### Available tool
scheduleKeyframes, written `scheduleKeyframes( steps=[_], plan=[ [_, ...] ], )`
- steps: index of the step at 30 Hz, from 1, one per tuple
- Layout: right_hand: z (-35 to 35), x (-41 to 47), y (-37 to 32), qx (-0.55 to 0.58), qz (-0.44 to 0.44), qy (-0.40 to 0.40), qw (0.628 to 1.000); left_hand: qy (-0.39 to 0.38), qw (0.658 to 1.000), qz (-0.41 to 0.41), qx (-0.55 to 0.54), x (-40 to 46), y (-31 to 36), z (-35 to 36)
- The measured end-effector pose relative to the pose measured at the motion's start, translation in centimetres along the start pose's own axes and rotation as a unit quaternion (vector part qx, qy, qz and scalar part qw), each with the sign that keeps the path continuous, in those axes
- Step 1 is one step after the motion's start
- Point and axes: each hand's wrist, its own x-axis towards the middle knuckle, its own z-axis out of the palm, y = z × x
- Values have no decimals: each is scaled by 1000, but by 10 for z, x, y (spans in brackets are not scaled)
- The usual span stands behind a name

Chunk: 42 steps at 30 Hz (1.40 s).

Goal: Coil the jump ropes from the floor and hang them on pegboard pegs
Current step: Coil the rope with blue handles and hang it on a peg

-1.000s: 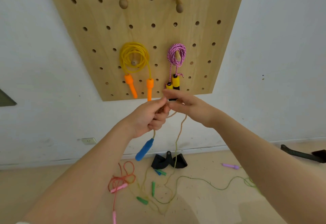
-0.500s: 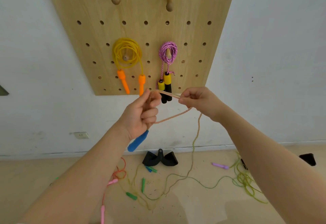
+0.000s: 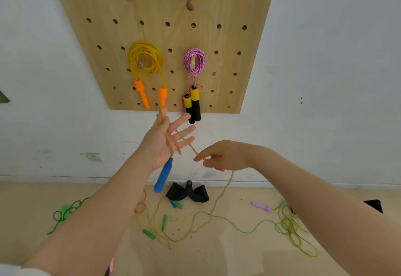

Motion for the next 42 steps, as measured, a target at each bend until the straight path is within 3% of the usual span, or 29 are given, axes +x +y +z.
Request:
scheduleKeyframes(
  steps=[2, 5, 10, 15, 18, 20, 23, 26, 30, 33, 36, 39, 42],
  plan=[
    [-6, -1, -10, -77, -57, 27, 995, -23, 991, -29, 130, -5, -6, 13],
    [-13, 0, -13, -82, -86, 126, 985, -64, 962, -70, 255, -14, -10, 31],
    [-21, -3, -12, -19, -122, 280, 952, -109, 941, -87, 307, -27, 3, 37],
    [-29, 5, -19, 19, -162, 343, 925, -109, 950, -122, 265, -33, 17, 30],
    [-27, 12, -27, 37, -190, 287, 938, -132, 936, -173, 275, -34, 27, 24],
    [-26, 14, -35, 106, -176, 217, 954, -137, 930, -193, 281, -34, 34, 18],
    [-25, 19, -37, 210, -145, 143, 956, -115, 938, -171, 279, -33, 42, 9],
    [-23, 26, -38, 283, -138, 144, 938, -92, 959, -111, 246, -34, 48, -5],
    [-18, 39, -44, 389, -153, 179, 891, -90, 993, -21, 76, -37, 55, -17],
    [-10, 53, -54, 458, -156, 188, 855, -100, 995, 12, -7, -36, 61, -20],
    [-1, 65, -63, 460, -138, 204, 853, -97, 992, 18, -72, -32, 72, -28],
    [5, 71, -67, 474, -138, 147, 857, -131, 987, 22, -86, -32, 80, -38],
    [1, 70, -70, 555, -138, 110, 813, -128, 990, 14, -55, -30, 84, -48]
  ],
)
